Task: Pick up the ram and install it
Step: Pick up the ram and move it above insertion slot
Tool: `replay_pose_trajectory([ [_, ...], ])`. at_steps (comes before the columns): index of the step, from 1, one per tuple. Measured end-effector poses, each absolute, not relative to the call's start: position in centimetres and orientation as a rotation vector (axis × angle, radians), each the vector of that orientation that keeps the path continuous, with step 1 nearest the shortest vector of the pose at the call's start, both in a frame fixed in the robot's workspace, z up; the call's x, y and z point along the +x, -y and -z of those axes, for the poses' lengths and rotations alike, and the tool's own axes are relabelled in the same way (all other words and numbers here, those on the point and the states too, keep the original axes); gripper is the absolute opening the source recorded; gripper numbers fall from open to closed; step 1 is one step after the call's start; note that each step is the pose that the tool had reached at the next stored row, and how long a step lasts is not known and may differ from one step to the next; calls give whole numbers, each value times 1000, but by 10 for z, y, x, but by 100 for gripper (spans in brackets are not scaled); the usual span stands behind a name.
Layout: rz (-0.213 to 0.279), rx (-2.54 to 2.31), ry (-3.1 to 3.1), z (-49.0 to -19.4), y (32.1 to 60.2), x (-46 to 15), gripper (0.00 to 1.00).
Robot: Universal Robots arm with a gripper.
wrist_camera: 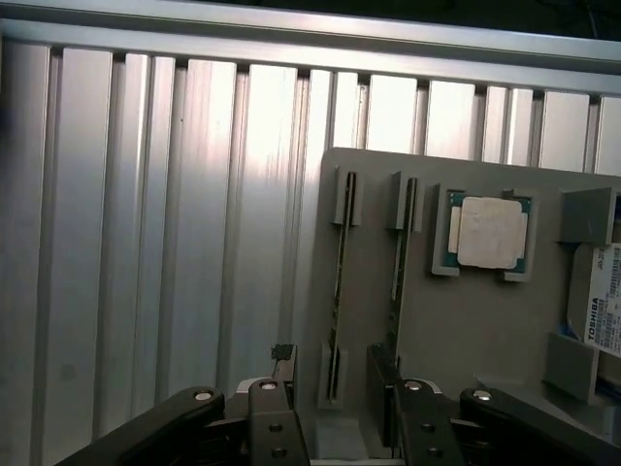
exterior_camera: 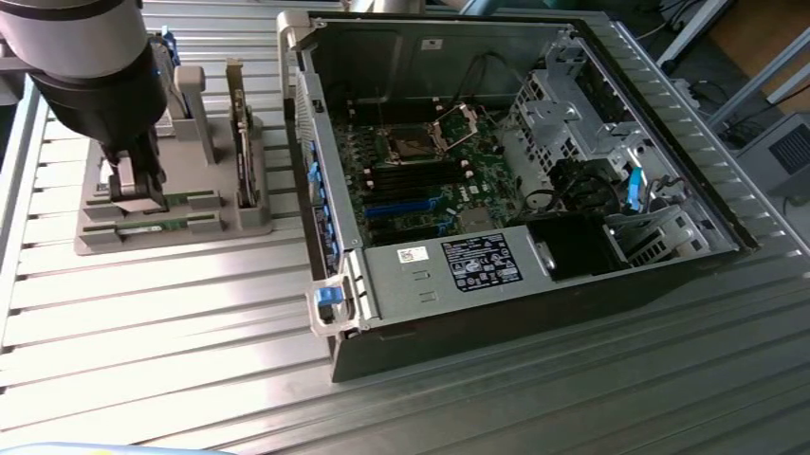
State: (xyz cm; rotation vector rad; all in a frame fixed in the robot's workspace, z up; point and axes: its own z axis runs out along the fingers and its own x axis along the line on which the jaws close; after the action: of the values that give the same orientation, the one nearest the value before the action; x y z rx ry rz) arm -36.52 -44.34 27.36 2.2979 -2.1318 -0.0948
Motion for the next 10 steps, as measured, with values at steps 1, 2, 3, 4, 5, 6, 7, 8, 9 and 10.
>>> replay_pose_trajectory([
  [1, 95, 2298, 2132, -272, 443, -367, 42],
  [2, 95, 2298, 2132, -270, 443, -369, 42],
  [3, 95, 2298, 2132, -269, 443, -369, 42],
  [4, 95, 2298, 2132, -268, 443, -369, 42],
  [5, 95, 2298, 2132, -264, 443, -370, 42],
  [6, 95, 2298, 2132, -262, 443, -370, 42],
  [7, 95, 2298, 2132, -259, 443, -370, 42],
  [8, 95, 2298, 2132, -257, 443, -370, 42],
  [9, 95, 2298, 2132, -255, 443, -370, 42],
  [10, 95, 2298, 2132, -253, 443, -370, 42],
])
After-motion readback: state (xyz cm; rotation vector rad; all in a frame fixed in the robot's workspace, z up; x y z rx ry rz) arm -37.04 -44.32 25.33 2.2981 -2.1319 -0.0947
